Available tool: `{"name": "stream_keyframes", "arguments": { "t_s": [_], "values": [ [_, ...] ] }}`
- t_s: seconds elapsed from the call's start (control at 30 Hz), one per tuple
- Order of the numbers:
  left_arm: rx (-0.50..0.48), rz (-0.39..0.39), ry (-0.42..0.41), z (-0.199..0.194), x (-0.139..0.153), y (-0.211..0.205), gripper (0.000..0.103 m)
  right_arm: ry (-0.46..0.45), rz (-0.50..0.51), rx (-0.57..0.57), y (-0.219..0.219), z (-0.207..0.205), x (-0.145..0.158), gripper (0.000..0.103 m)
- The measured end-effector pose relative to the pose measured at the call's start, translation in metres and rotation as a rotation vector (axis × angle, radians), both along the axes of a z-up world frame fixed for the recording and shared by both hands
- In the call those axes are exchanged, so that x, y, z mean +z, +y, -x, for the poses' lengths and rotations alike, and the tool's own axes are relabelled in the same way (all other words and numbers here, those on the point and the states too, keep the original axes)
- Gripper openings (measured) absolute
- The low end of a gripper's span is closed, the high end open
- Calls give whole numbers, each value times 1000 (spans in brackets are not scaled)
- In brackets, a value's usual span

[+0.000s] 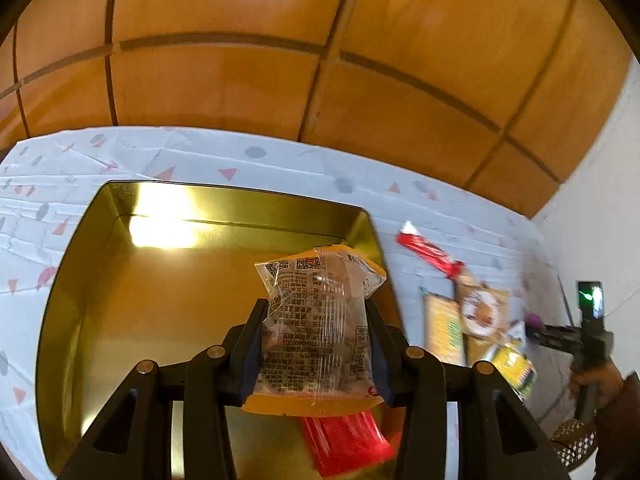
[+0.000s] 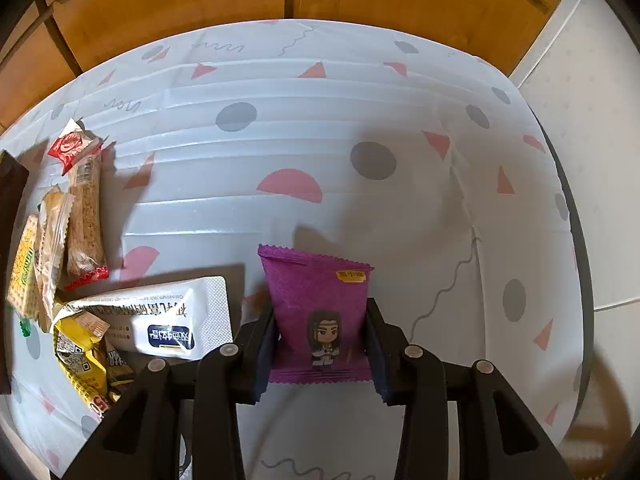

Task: Organize snacks
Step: 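Lower the cookie bag into the gold tin and open the left tool, then carry the purple packet over the gold tin and release it with the right tool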

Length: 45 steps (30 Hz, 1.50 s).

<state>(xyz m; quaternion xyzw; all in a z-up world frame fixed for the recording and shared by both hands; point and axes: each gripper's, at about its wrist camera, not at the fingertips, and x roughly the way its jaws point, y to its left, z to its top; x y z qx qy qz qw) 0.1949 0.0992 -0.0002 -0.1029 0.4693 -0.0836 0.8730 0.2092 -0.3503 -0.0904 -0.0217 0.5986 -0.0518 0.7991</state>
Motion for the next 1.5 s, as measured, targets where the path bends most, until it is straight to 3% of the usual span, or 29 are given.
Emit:
{"name": "stream_keyframes", "arguments": {
  "t_s": [0.27, 0.37, 0.43, 0.6, 0.77, 1.03, 1.5],
  "values": [
    [-4, -68, 66, -59, -34, -8, 48, -2, -11, -2, 0, 0, -2, 42],
    [21, -43, 80, -61, -39, -3, 57, -2, -14, -4, -1, -1, -2, 42],
    [31, -43, 64, -54, -36, -1, 61, -1, -14, -5, -2, -1, -2, 42],
    [83, -82, 48, -24, -25, 2, 60, 0, 7, 13, 2, -1, -1, 42],
    [72, -68, 8, 25, -17, -5, 60, -5, 45, 41, 10, 0, 0, 41],
    [95, -132, -28, 82, -12, -13, 60, -14, 91, 74, 17, 3, 1, 40],
    [126, -186, -43, 119, -7, -16, 61, -32, 141, 99, 34, 14, 3, 41]
  ]
}}
